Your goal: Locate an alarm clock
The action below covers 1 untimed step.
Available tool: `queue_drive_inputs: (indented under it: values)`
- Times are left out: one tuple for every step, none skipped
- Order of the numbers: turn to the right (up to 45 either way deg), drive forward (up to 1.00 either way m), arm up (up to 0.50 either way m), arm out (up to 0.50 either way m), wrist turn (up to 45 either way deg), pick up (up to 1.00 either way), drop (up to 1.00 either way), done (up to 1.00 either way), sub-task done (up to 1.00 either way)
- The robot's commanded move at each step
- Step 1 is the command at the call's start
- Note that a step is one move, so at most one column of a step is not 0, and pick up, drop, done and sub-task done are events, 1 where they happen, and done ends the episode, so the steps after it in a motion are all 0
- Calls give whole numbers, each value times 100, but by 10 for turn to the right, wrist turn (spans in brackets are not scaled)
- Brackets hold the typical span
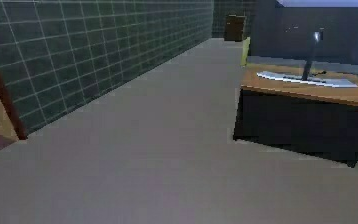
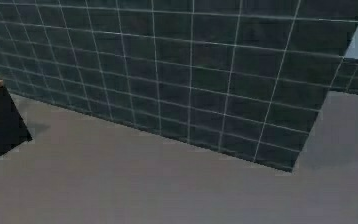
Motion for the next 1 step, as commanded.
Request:
queue_drive_inputs:
  values:
    - [0, 100, 0, 0, 0, 0, 0, 0, 0]
